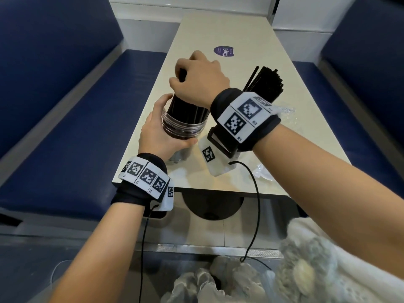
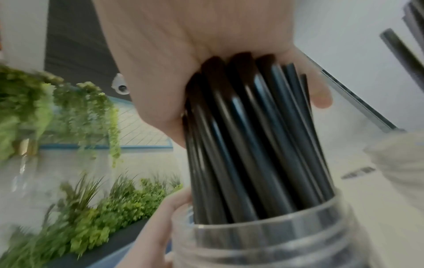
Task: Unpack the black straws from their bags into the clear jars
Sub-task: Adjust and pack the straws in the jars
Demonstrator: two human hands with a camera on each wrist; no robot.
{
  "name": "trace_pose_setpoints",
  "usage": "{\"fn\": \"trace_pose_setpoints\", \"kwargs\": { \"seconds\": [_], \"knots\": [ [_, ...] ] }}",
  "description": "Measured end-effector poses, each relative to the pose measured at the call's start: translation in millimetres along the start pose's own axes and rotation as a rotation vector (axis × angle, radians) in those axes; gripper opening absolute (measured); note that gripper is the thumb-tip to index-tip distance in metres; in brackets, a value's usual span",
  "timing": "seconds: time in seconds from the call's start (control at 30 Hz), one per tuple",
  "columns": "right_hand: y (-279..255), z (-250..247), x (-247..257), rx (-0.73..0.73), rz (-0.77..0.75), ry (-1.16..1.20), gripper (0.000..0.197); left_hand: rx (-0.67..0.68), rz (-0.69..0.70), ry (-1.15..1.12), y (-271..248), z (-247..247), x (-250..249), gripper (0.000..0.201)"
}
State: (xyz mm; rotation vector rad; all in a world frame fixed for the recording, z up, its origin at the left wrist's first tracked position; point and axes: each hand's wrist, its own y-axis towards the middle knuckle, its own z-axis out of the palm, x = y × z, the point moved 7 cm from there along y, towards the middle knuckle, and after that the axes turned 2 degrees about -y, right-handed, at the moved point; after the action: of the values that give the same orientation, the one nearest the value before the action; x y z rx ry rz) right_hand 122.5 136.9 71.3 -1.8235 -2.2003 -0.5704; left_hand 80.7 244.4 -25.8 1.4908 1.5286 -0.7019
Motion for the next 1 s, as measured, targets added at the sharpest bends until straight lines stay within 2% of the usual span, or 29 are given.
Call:
{"fn": "trace_pose_setpoints", "kwargs": {
  "seconds": [0.13, 0.33, 0.5, 0.67, 0.8, 0.93, 1.0],
  "knots": [
    [6, -1, -12, 0.044, 0.089, 0.114, 0.035, -0.037, 0.024, 0.001, -1, 2, -3, 0.092],
    [9, -6, -12, -0.010, 0.113, 0.177, 0.029, -0.072, 0.051, -0.008, -4, 1, -1, 0.089],
    [9, 3, -10, 0.130, 0.146, 0.091, 0.040, -0.067, 0.072, -0.025, -3, 0, 1, 0.090],
    [11, -1, -13, 0.091, 0.150, 0.098, 0.038, -0.048, 0.088, -0.027, -2, -1, 1, 0.092],
    [9, -1, -16, 0.152, 0.175, 0.039, 0.041, -0.028, 0.098, -0.015, -2, 0, -2, 0.093],
    [9, -5, -4, 0.036, 0.017, -0.001, 0.038, -0.012, 0.096, 0.010, -2, 1, -4, 0.094],
    [7, -4, -3, 0.069, 0.000, 0.015, 0.034, -0.004, 0.093, 0.011, -1, 0, -3, 0.094]
  ]
}}
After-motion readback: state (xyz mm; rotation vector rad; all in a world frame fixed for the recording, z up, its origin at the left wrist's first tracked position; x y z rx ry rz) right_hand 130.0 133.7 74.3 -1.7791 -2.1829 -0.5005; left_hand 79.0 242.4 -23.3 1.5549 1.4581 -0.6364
